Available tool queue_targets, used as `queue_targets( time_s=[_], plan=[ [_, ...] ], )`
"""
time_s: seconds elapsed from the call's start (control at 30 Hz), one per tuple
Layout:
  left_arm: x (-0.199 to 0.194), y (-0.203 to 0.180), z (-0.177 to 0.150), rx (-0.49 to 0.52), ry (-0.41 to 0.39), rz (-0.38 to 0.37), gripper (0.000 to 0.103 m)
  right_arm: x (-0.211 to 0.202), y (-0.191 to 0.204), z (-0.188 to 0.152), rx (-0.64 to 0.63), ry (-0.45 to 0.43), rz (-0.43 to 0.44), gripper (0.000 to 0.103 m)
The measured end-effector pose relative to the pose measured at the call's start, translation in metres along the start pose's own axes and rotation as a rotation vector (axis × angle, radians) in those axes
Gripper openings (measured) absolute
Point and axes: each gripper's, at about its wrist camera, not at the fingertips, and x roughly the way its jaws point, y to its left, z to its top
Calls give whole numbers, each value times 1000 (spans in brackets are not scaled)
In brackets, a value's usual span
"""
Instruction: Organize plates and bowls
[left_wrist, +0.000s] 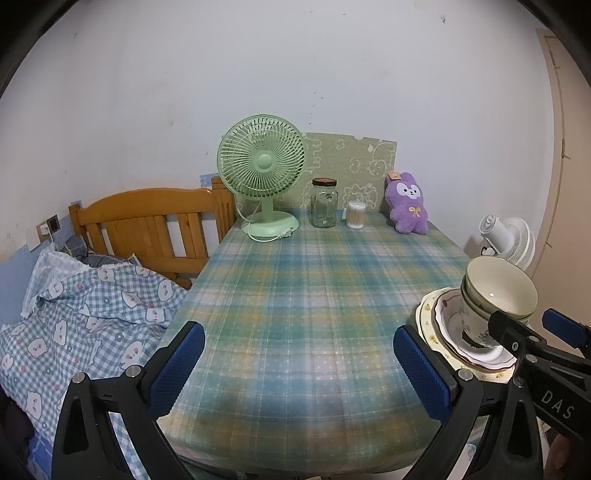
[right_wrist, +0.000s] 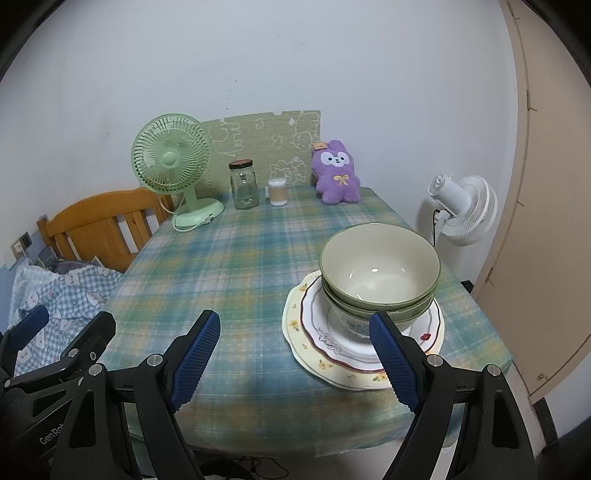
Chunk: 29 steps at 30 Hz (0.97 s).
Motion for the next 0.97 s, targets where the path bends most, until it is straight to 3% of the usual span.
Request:
queue_targets(
  time_s=[0.97],
  plan=[
    [-1, -9, 6, -9, -7, -6, 103, 2, -8, 5, 4, 2, -11, 85]
  ],
)
